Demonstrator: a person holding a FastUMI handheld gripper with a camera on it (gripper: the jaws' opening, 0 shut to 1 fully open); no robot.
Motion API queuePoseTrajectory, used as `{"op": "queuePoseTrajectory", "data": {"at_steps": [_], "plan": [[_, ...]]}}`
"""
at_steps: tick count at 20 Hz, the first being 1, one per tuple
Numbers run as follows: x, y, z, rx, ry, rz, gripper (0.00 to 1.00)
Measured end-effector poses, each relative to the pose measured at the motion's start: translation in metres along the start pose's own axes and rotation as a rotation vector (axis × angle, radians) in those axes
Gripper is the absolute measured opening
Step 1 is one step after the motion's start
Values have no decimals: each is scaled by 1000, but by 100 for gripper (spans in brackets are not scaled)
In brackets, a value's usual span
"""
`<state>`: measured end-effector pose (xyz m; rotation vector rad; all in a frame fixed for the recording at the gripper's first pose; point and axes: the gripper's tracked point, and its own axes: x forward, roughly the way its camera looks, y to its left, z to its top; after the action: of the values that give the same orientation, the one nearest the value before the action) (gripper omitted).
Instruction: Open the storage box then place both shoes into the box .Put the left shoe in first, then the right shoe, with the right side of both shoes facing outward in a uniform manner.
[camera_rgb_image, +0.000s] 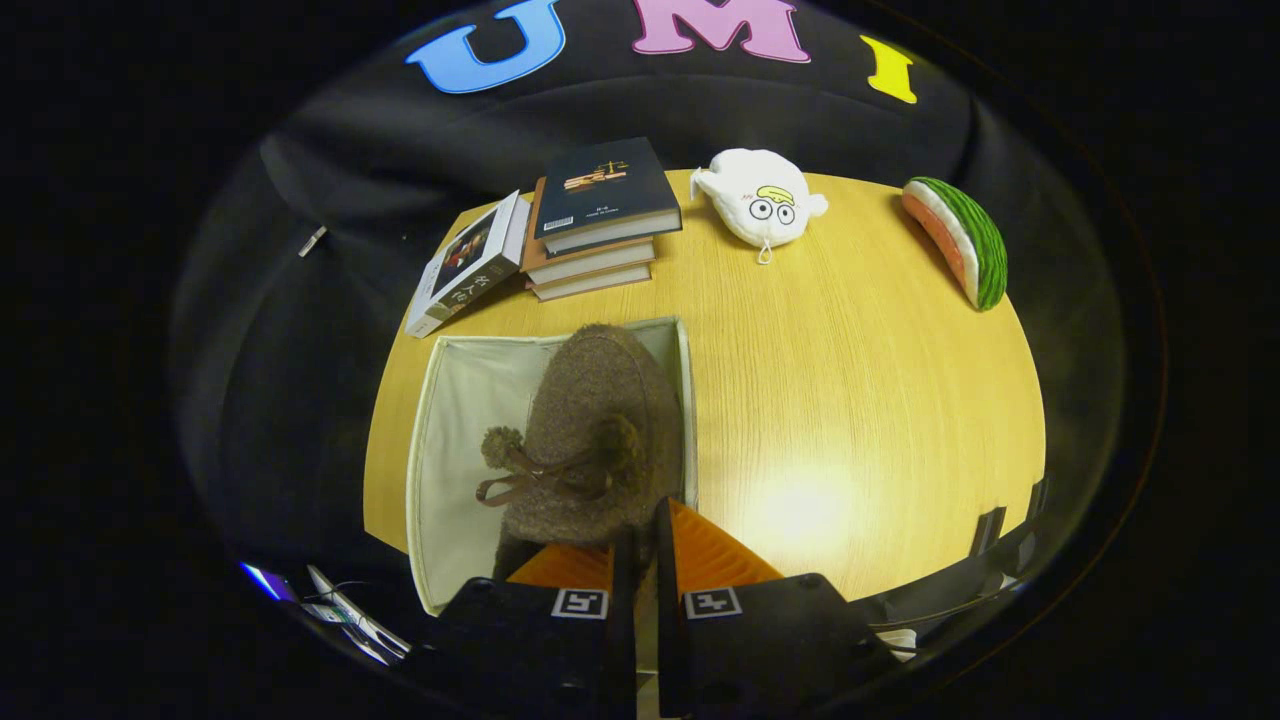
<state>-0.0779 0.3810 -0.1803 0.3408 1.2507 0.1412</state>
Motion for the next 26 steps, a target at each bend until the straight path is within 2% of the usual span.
{"op": "queuePoseTrajectory", "data": {"at_steps": [4, 5, 7, 13, 17, 22, 26], "plan": [[1, 6, -3, 15, 14, 34, 13], [0, 7, -4, 15, 17, 41, 18], [-3, 11, -4, -4, 2, 61, 33], [-15, 31, -6, -60, -34, 145, 96], [-25, 29, 7, -108, -122, 158, 99], [-39, -1, 41, -129, -259, 104, 99], [-47, -48, 68, -137, -359, 30, 99]]}}
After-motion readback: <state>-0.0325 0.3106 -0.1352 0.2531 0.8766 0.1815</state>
